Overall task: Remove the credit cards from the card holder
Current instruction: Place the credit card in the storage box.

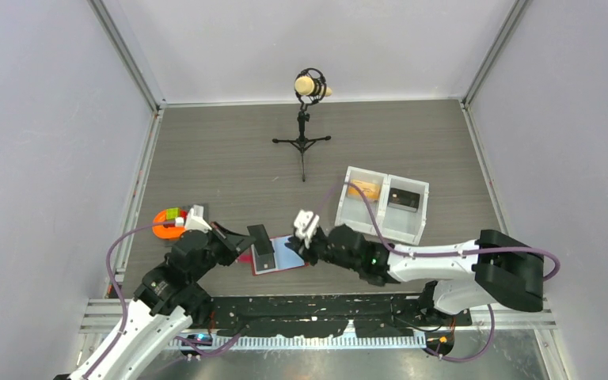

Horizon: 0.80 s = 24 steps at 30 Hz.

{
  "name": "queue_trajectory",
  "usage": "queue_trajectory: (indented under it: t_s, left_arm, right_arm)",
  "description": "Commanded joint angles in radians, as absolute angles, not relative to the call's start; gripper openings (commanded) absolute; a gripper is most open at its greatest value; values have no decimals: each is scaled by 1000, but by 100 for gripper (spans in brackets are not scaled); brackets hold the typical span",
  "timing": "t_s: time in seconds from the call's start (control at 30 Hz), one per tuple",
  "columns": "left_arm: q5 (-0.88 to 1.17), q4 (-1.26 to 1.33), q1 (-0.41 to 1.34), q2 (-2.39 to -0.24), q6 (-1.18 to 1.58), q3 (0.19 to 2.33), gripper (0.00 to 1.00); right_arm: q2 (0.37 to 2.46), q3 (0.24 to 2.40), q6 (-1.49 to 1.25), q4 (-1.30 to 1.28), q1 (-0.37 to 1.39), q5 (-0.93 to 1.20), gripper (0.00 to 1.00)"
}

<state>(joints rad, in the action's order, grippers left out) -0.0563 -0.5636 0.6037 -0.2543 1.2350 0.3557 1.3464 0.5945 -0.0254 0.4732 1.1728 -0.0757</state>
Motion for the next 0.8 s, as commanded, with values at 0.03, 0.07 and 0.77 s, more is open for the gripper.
queue_trajectory:
  t_s: [0.03,0.07,0.77]
  left_arm:
    - [-68,-666,604,-295,1357,457,0]
    - [-63,-667,604,-297,1367,458,0]
    - [-29,-630,604,-235,1490,388,0]
  right_arm:
    - [1294,464,407,858,1267,-166,28]
    - [1296,470,426,835,1278,-163,30]
    - [1525,579,804,922,1489,-387,48]
